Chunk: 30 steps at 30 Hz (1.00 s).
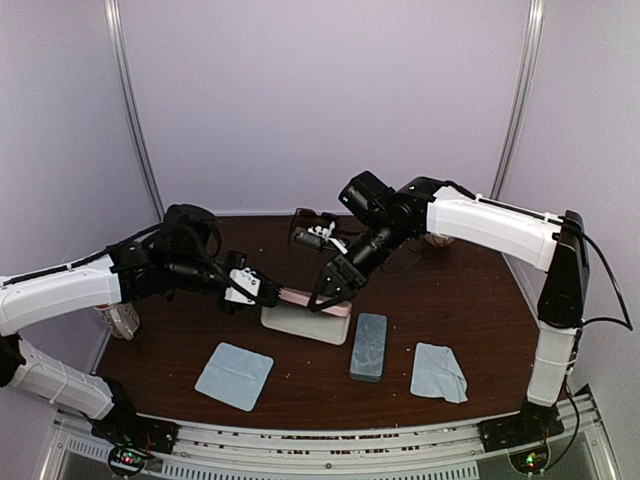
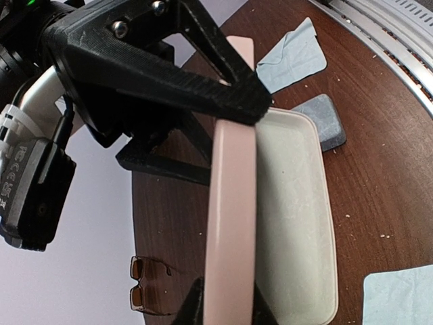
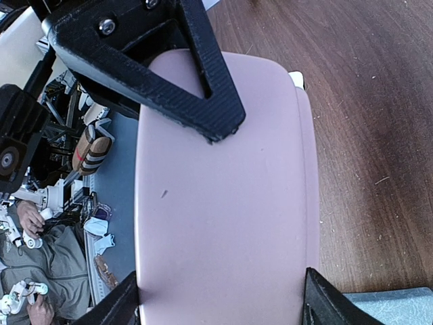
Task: Organize the sunglasses
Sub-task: Pass from the right arm to the left, then place the opened sunglasses case at the center of the board.
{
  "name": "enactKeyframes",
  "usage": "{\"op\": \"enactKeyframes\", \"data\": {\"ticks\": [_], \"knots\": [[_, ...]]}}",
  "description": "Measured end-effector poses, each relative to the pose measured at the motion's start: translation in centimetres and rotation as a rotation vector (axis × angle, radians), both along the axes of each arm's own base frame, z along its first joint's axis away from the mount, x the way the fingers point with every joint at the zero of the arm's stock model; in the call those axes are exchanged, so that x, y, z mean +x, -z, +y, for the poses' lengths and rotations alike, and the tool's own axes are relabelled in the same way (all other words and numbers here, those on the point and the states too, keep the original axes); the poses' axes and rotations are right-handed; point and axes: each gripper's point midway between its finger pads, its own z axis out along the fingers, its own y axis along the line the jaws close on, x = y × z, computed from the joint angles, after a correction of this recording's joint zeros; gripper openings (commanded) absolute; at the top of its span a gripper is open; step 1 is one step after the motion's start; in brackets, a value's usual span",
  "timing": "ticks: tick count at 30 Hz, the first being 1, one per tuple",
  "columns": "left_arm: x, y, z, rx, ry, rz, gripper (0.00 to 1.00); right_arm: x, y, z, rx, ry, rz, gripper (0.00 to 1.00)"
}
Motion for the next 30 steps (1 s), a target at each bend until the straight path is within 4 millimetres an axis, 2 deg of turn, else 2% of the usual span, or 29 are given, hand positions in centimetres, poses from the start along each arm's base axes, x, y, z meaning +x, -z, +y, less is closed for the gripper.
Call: {"op": "enactKeyframes", "data": {"ticks": [4,7,12,19,24,30], "knots": [[0.1,0.0,0.0,0.004,-0.006,-0.008,0.00,0.1,0.1,0.0,-0.003,0.003,-0.007,0.76],[0.3,0.0,0.1,0.009,-0.012,-0.016,0.00,0.5,0.2,-0.1,-0.008,0.013,-0.017,0.83],[0.7,0.8,0.7,0.043,-0.055,0.003,0.00,2.6,0.1,-0.7,-0.016,0.075,-0.083,0.97],[1.3,1.3,1.0,0.053,-0.109,0.026,0.00,6.2,-1.5,-4.0,0.018,0.244,-0.139,1.00],[3.1,2.7,0.5,0.089,-0.219,0.129,0.00,9.4,-1.7,-6.9,0.038,0.444,-0.176,0.99],[6.2,1.5,-0.2,0.035,-0.435,0.261,0.00,14.5,-0.2,-12.6,0.041,0.818,-0.211,0.99]]}}
